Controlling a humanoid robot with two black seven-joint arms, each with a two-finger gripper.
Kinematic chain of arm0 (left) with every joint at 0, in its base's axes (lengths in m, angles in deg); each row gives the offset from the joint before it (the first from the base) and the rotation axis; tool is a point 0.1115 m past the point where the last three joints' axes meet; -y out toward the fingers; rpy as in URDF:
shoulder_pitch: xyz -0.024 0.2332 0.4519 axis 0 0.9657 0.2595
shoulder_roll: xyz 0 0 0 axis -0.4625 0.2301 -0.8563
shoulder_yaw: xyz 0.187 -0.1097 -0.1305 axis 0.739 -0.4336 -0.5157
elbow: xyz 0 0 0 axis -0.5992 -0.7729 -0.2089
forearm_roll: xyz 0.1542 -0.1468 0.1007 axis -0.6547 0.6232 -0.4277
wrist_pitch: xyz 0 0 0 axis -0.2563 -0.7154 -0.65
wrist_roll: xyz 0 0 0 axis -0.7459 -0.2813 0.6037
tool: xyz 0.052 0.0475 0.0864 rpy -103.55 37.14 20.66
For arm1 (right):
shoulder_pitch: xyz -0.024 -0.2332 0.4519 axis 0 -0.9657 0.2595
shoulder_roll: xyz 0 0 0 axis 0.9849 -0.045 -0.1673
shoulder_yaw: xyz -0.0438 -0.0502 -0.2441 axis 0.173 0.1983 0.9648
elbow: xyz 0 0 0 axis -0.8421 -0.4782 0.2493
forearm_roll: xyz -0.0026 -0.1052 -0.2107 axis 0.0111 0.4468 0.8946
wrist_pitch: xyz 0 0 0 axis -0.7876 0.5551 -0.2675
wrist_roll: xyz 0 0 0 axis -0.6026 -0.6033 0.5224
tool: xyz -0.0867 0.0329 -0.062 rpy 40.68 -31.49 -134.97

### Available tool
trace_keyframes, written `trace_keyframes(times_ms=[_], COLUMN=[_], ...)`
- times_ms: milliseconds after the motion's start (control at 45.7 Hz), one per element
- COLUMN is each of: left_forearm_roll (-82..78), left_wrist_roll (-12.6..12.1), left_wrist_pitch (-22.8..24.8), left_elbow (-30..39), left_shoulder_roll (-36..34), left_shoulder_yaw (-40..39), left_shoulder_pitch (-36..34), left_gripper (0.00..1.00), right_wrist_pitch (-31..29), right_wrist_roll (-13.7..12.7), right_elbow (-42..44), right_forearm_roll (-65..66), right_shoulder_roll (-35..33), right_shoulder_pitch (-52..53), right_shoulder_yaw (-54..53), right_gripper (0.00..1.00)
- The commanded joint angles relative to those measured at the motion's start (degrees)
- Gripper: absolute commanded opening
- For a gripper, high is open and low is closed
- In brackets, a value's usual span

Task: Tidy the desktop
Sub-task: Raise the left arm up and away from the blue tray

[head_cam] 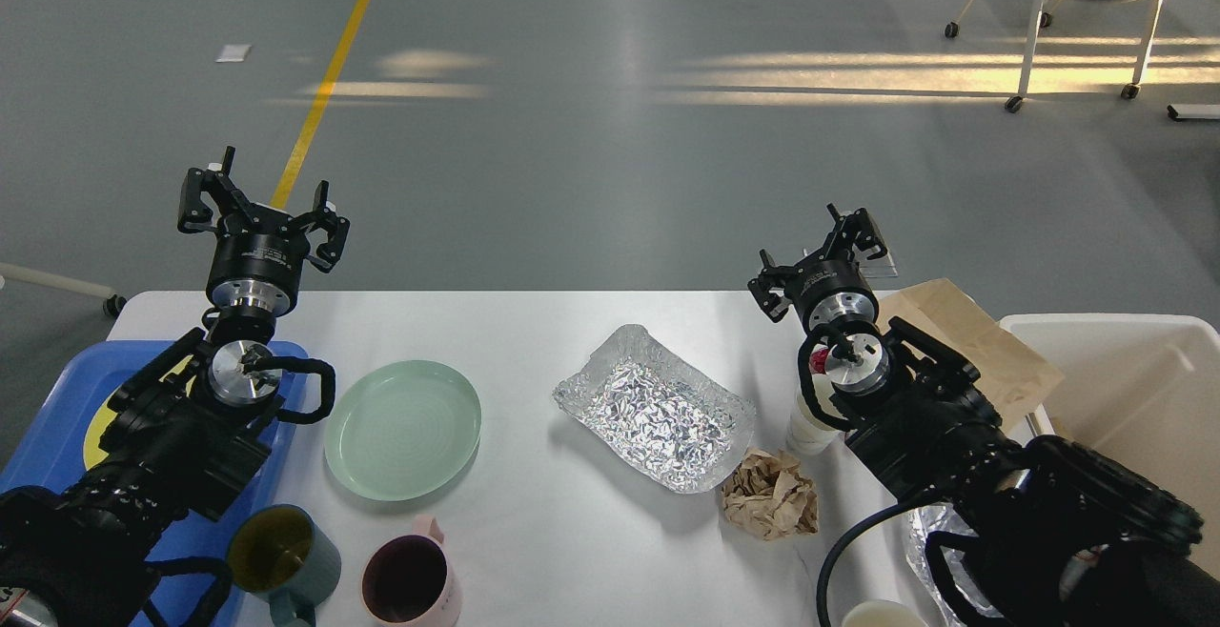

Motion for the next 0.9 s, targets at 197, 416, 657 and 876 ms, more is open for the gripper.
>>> trace_keyframes(times_ms=[197,416,657,876], left_forearm_roll=[-0.09,-0.18,0.17,0.35], left_wrist_roll=[0.06,0.76,0.59,0.76], left_wrist_pitch=[-0.38,0.5,-0.37,-2.39], left_elbow=[0.0,0.18,0.0,-0.7], left_shoulder_roll=[-0.22,0.04,0.92,-2.06], left_shoulder_yaw=[-0.09,0.08,1.13,28.86], left_shoulder_pitch=[0.12,0.29,-0.67,-6.55], left_gripper=[1.0,1.0,1.0,1.0], right_wrist_pitch=[0.0,0.0,0.0,0.0], right_wrist_roll=[0.0,0.0,0.0,0.0], right_elbow=[-0.02,-0.02,-0.02,-0.02], right_forearm_roll=[0.0,0.0,0.0,0.0], right_shoulder_roll=[0.0,0.0,0.0,0.0], right_shoulder_pitch=[0.0,0.0,0.0,0.0], right_shoulder_yaw=[0.0,0.0,0.0,0.0], right_gripper=[1.0,1.0,1.0,1.0])
